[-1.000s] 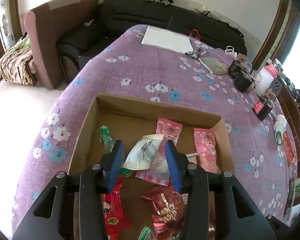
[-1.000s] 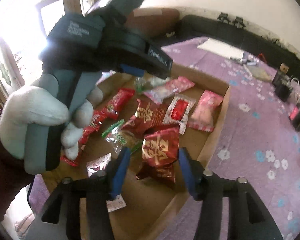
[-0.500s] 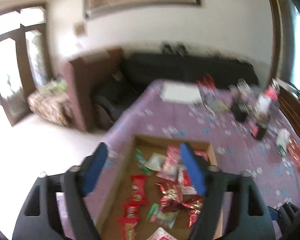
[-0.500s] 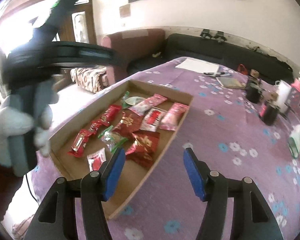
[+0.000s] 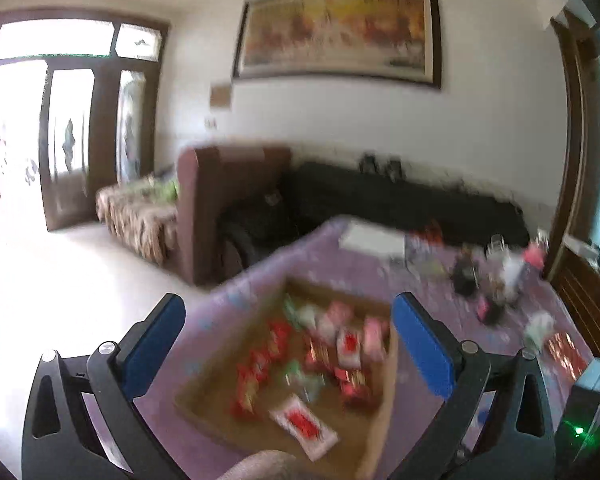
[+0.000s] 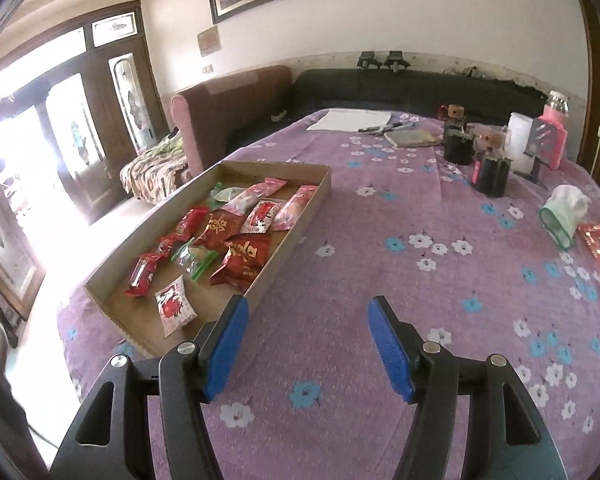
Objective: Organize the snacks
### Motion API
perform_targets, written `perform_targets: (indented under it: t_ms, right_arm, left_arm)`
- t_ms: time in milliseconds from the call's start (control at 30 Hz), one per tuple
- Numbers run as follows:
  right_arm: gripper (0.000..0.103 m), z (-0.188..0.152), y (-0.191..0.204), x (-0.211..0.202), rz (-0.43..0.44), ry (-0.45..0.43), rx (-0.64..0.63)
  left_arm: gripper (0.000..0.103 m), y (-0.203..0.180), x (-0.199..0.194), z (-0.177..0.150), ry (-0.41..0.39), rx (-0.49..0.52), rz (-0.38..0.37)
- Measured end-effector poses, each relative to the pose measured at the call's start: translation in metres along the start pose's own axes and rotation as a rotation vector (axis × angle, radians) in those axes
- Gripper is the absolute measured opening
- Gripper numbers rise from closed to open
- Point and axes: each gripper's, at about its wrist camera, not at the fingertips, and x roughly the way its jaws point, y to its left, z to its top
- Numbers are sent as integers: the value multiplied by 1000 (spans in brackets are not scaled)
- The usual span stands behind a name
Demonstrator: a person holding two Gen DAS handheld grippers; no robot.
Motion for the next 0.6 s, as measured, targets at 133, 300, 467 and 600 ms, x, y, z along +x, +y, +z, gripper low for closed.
perform_targets:
  t_ms: [133,300,467,600]
  right_arm:
    - [73,-7,8,-12,-45,-36,-34]
    - [74,-10,8,-13,-68,-28,-41]
    - [74,-13,6,-7,-78,-2,-26]
    - [74,-15,10,-3,-89,9,-37]
  left_arm:
    - [103,-9,19,-16,134,35,2]
    - [103,-23,35,-35,210,99,33]
    - [103,-28,35,-47,252,119,22]
    - [103,-26,36,-57,278,126,18]
